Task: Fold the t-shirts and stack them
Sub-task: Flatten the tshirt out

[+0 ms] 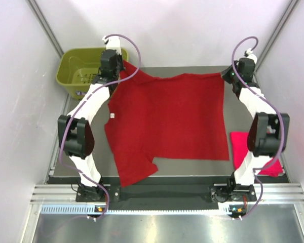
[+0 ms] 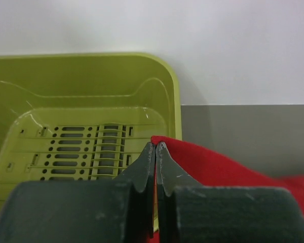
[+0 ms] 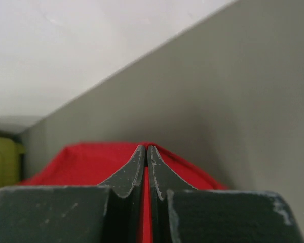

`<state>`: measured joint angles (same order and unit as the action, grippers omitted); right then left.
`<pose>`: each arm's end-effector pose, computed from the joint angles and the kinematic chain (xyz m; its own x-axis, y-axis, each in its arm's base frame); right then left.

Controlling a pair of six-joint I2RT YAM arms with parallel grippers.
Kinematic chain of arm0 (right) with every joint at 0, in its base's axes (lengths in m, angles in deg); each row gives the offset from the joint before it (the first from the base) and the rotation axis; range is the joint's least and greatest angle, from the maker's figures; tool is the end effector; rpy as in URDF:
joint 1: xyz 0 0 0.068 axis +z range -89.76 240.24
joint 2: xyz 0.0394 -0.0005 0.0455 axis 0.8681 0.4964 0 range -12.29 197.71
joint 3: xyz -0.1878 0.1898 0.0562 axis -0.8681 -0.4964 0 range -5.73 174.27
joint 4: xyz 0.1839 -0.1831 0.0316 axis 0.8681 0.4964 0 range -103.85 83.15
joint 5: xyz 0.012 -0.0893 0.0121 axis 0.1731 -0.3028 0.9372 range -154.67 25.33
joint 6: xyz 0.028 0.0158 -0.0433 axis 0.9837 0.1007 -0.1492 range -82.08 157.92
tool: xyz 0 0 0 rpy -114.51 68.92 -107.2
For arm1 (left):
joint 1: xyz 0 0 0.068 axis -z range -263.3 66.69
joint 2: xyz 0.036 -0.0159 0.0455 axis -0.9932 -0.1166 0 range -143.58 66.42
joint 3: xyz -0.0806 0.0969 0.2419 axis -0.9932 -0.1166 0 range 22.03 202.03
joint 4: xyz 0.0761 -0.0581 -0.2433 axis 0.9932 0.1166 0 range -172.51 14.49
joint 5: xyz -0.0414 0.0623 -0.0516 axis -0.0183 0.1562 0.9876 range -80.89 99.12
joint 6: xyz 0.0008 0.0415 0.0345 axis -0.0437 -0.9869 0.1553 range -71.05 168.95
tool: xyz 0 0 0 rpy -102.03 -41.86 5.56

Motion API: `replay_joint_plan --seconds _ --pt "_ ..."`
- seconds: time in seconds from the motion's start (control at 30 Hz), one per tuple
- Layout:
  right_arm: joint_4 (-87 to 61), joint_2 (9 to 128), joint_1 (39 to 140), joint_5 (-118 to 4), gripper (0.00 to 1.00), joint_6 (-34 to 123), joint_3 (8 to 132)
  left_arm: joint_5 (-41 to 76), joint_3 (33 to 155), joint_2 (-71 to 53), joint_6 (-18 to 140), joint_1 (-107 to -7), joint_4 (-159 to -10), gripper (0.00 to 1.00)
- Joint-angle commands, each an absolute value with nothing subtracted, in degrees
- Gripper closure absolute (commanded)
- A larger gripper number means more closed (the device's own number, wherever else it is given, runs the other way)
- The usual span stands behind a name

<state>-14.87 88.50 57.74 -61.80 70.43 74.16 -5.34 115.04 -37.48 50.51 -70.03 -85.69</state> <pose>0.4224 -0.0167 0.3042 -0.2885 0.5499 -0.7838 0.1796 0.8352 0.5198 0.4330 -0.0929 0.3677 -0.1299 0.0036 -0.9915 -0.0219 0.9997 0.0065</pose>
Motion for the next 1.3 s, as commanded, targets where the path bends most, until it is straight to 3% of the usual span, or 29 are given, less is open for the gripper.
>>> replay_joint_plan --seconds 0.0,0.53,0.57,0.6,0.63,0.67,0.7,0.77,0.83,1.03,1.17,1.27 --pt "-20.71 90.44 57.16 -60.02 1.0 68.68 80.13 -5.3 119.15 -38.08 50.0 -69.95 -94.72 1.0" --pt "-16.49 95.63 55.4 -55.36 1.0 72.11 81.36 -3.36 117.04 -38.08 51.15 -69.94 -87.43 1.0" --pt "-14.92 97.2 55.32 -54.75 0.99 72.54 82.41 -3.89 117.13 -38.52 51.06 -69.95 -86.91 0.89" --pt "-8.82 98.52 55.23 -54.22 0.96 72.98 84.25 -4.68 117.56 -39.14 50.8 -69.95 -85.6 0.48" --pt "-4.4 99.75 54.97 -54.04 0.91 72.81 88.88 -7.82 119.13 -39.84 51.14 -69.86 -82.89 0.36" --pt "-0.27 102.29 55.05 -55.61 0.77 72.55 91.27 -9.24 121.67 -42.02 51.84 -69.77 -78.42 0.31" --pt "8.73 103.45 55.05 -56.49 0.68 71.94 93.65 -10.56 126.92 -43.0 53.68 -69.86 -69.85 0.24" --pt "17.13 106.6 54.88 -59.9 0.54 69.49 100.77 -13.29 131.0 -44.41 56.76 -69.86 -61.98 0.22" --pt "25.86 107.24 54.88 -62.12 0.47 67.37 103.5 -13.47 130.59 -42.67 61.94 -69.77 -55.98 0.22" --pt "31.41 99.43 56.28 -64.32 0.29 60.51 94.06 -9.7 105.82 -25.45 74.69 -67.32 -55.09 0.22" --pt "29.84 90.2 59.17 -63.8 0.01 59.72 84.64 -8.82 90.45 -13.43 82.77 -64.85 -48.17 0.22" --pt "27.21 83.09 62.52 -63.53 0.0 60.06 76.03 -6.97 82.8 -5.67 87.52 -64.76 -46.39 0.22"
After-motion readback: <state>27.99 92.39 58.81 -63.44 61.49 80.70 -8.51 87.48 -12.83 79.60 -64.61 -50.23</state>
